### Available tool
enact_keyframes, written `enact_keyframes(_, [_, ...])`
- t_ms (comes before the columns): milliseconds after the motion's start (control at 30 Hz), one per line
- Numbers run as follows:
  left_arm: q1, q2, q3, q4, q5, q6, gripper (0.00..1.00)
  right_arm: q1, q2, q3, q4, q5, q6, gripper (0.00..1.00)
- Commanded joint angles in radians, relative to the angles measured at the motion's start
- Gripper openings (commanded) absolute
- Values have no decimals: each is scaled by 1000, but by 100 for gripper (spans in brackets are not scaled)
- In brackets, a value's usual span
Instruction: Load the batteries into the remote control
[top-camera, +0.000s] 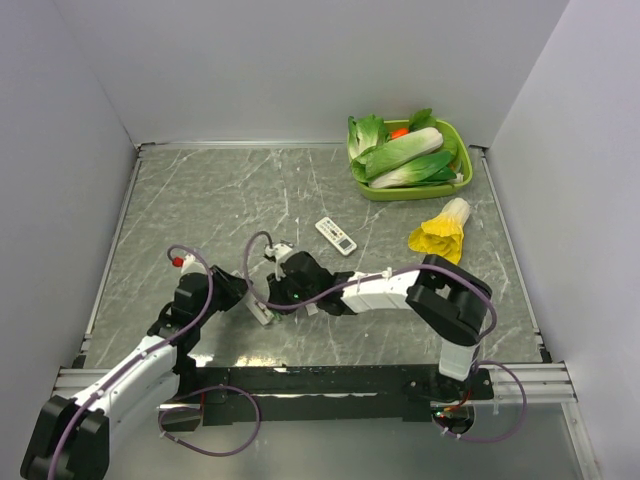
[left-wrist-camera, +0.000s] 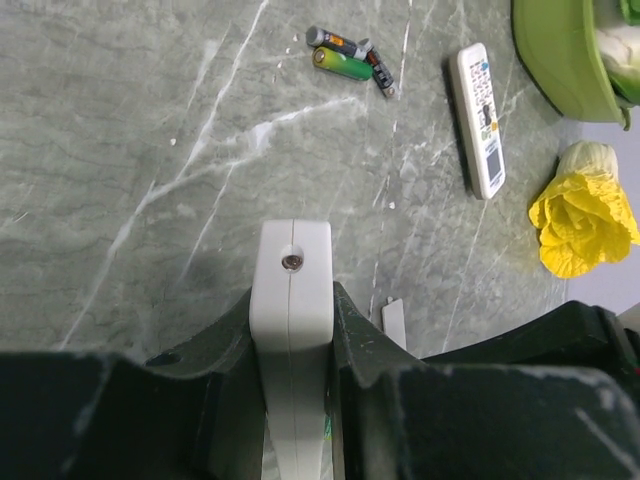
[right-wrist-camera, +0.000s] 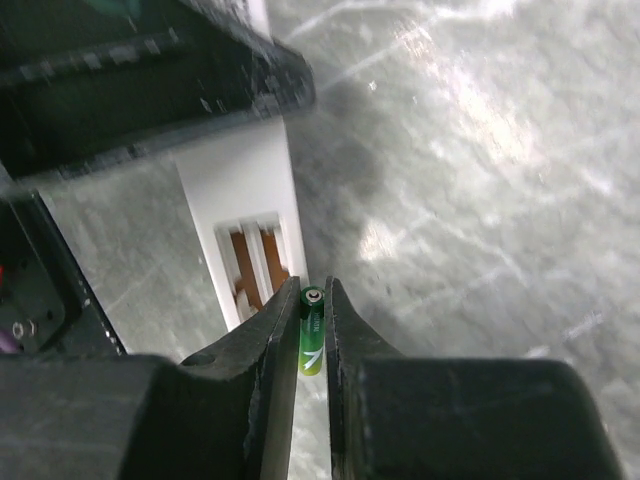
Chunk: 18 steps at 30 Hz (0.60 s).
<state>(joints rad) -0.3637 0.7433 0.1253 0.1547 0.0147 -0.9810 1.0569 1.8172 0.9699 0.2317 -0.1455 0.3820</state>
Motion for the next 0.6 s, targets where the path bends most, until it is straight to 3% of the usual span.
enact_keyframes(0, [-4,-39,-9,113,7,-11,2,-15,-140,-86,158,-8,43,0])
enact_keyframes(300, [-4,-203,-107,288,134,-59,2,-18,-380,-281,435,-3,-9,0])
enact_keyframes(567, [-4,-220,-197,603,277,-120,2,6,-490,-379,615,-46,-176,0])
